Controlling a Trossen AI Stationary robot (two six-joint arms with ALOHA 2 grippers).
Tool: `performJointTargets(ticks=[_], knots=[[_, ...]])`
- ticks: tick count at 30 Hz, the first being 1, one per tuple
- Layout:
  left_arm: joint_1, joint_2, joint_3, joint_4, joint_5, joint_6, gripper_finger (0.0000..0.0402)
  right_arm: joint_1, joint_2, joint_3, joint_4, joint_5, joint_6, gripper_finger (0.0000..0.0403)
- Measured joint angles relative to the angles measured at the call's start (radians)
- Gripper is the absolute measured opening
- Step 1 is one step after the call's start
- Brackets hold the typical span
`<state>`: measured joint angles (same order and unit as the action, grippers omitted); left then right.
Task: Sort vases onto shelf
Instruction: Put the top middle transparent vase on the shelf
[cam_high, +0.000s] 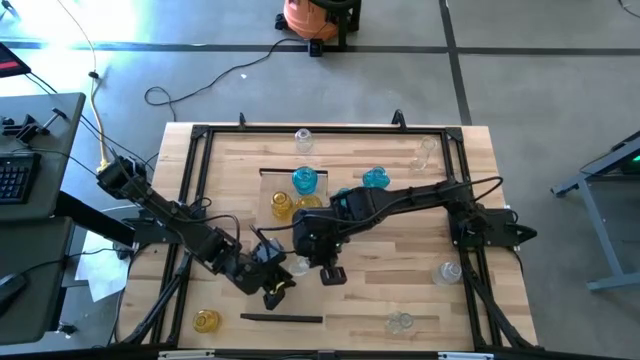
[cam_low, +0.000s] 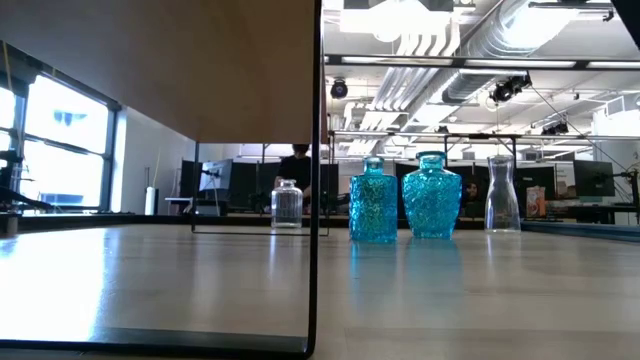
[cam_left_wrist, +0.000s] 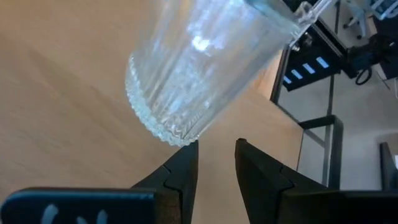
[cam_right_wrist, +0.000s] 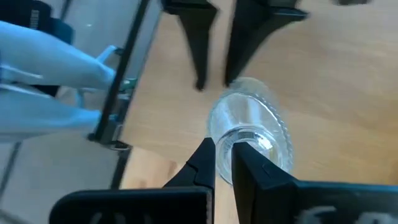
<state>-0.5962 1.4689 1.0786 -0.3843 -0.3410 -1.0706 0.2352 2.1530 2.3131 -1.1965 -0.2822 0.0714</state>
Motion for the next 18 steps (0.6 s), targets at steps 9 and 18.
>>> performJointTargets(ticks=[9, 18], knots=[[0.008, 0.0, -0.001, -0.028, -0.008, 0.017, 0.0097, 0.002, 0.023, 0.016, -0.005, -0.024, -0.002, 0.0005], [0.009, -0.004, 0.002, 0.002, 0.049, 0.025, 0.0097, 0.002, 0.022, 0.042, -0.078, -0.021, 0.002, 0.0006]])
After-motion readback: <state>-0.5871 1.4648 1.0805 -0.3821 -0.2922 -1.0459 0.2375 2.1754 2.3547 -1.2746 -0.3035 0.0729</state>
